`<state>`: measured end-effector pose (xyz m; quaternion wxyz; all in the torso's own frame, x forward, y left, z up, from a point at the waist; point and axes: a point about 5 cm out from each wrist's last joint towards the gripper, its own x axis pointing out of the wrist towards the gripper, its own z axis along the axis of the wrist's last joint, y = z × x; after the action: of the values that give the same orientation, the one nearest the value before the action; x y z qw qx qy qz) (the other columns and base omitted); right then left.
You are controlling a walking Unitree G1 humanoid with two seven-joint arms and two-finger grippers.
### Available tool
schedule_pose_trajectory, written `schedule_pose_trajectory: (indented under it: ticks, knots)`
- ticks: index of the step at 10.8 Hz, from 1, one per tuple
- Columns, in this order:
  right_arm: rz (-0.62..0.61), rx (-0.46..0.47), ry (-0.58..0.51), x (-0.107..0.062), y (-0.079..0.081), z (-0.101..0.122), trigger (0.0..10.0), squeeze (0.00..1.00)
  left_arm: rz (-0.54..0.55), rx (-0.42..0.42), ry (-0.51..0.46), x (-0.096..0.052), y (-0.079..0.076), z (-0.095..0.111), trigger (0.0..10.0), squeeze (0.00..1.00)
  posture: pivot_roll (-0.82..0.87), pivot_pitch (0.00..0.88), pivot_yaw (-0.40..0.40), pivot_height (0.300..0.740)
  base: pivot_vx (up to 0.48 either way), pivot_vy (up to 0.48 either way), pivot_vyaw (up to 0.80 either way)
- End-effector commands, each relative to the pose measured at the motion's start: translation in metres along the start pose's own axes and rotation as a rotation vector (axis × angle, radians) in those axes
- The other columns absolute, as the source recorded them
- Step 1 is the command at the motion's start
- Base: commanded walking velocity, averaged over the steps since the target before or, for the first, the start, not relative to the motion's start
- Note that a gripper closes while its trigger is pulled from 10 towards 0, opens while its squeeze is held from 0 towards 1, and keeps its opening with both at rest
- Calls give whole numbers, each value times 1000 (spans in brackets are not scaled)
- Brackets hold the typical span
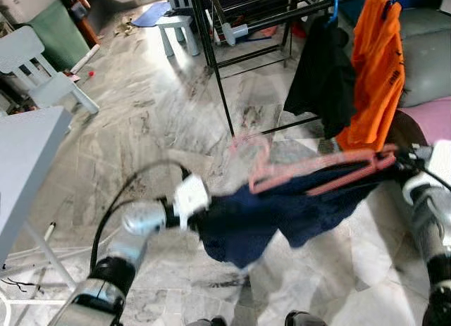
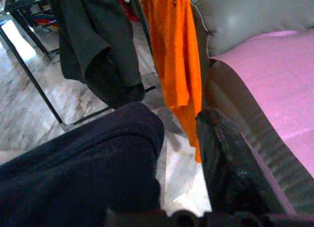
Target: Hang hanger
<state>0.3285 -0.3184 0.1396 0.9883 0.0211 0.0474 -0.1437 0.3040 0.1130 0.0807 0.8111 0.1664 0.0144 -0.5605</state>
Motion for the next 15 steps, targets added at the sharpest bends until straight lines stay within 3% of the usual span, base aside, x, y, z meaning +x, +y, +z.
schedule_pose_trajectory:
  ticks: [1,3,6,10,11,13,15]
  knots:
    - [-94,-14,-80,4,-22,33,0,0,36,-25,145,-33,-2,-28,0,0,-156,133,156,740,0,0,0]
    - [-76,-30,-107,6,-20,45,0,0,78,-47,176,-33,-3,-36,0,0,-162,128,150,740,0,0,0]
    - [-33,-64,-154,8,-11,61,0,0,53,10,306,-36,-9,-50,0,0,-179,130,152,740,0,0,0]
    - [65,-63,-239,2,24,76,0,0,127,38,462,-28,-10,-64,0,0,-192,129,160,740,0,0,0]
    - [128,-121,-274,-2,41,82,0,0,170,4,541,-27,-11,-72,0,0,-193,129,162,740,0,0,0]
    - [169,-165,-287,-4,55,81,0,0,233,-55,613,-27,-11,-79,0,0,-192,128,162,740,0,0,0]
    - [216,-205,-292,-7,75,76,0,0,345,-229,600,-18,-13,-81,0,0,-188,125,166,740,0,0,0]
